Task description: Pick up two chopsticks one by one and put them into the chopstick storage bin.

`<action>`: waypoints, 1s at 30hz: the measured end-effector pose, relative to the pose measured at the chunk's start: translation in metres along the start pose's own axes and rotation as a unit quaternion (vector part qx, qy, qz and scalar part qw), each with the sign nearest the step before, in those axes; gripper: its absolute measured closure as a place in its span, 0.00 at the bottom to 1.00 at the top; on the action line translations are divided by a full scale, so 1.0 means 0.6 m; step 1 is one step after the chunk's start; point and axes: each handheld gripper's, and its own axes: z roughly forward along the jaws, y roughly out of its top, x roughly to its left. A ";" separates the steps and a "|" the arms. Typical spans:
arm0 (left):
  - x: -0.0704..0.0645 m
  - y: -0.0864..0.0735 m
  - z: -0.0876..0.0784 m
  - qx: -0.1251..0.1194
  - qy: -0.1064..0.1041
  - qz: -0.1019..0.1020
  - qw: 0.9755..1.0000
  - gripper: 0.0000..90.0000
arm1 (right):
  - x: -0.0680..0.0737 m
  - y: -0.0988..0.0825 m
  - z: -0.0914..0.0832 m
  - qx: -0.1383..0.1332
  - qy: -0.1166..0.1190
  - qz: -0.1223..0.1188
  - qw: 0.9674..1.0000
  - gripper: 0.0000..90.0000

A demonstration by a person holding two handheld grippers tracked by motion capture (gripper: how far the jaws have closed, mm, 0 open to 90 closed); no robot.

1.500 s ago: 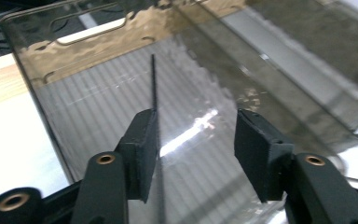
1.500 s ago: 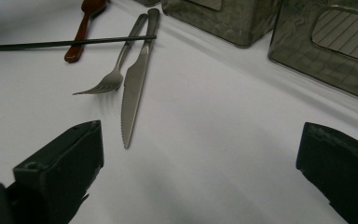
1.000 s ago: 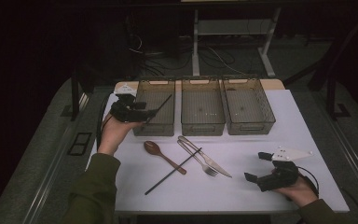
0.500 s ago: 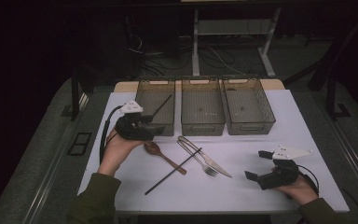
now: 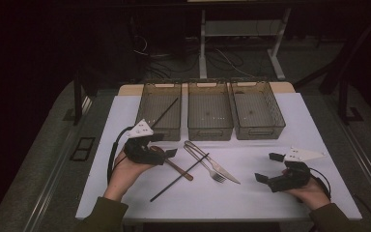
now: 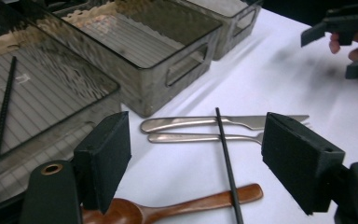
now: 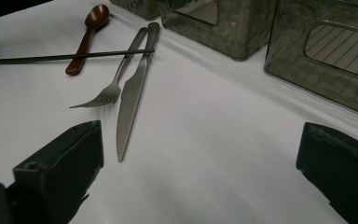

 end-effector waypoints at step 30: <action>-0.053 -0.113 0.004 0.027 -0.010 0.006 1.000 0.32 | 0.004 -0.002 -0.002 0.000 -0.005 0.001 1.000 0.00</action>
